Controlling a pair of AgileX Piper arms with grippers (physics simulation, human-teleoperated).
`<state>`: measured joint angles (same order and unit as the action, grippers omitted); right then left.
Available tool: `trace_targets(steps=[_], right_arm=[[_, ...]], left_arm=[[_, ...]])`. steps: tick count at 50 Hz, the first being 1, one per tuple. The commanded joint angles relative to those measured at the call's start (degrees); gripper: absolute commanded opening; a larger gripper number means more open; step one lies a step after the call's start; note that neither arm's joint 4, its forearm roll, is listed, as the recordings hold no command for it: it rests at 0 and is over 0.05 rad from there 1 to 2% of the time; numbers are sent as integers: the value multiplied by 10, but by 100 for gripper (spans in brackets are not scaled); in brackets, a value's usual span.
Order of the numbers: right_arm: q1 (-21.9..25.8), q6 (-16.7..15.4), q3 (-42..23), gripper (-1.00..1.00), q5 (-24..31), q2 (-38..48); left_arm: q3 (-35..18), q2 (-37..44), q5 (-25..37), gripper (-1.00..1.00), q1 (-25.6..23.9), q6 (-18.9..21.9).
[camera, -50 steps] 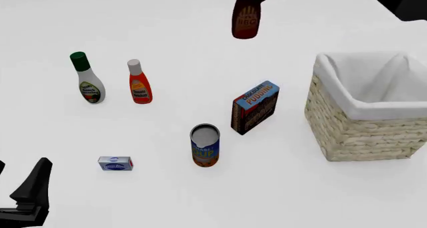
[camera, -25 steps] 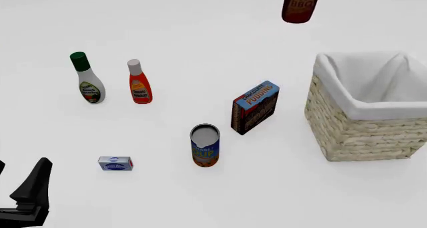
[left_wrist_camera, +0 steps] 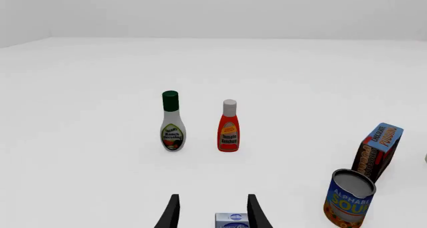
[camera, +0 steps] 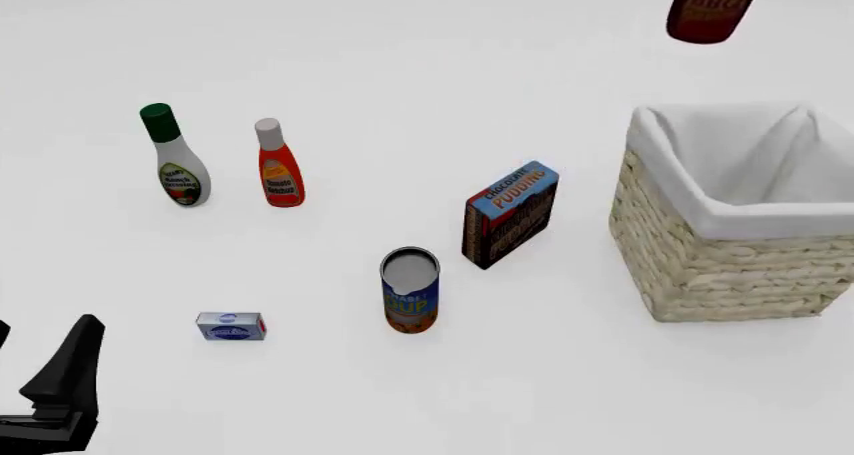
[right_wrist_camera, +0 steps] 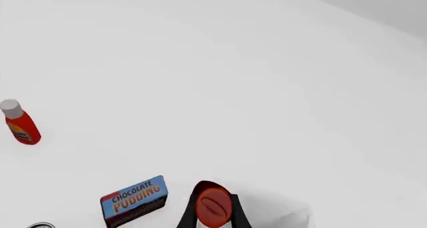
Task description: Pick the bbq sauce and place it in the basket.
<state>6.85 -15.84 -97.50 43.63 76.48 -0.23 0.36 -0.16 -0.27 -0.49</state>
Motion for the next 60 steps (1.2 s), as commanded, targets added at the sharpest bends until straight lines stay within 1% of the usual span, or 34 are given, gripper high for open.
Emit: trace_targets(steps=[1,3,16,28,37,46,60], right_arm=[[-37,10,32,-100,-6,-38],[-49,10,54,-100,-11,-50],[-91,14,113,-100,-28,-83],[-134,20,157,-100,-52,-89],[-169,23,203,-100,-86,-81],[-185,26,238,-100,-117,-65],[-185,34,269,-100,-166,-21]], left_arm=[[0,0,0,100,0,0],[0,0,0,100,0,0],[0,0,0,100,0,0],[0,0,0,100,0,0],[0,0,0,100,0,0],[0,0,0,100,0,0],[0,0,0,100,0,0]])
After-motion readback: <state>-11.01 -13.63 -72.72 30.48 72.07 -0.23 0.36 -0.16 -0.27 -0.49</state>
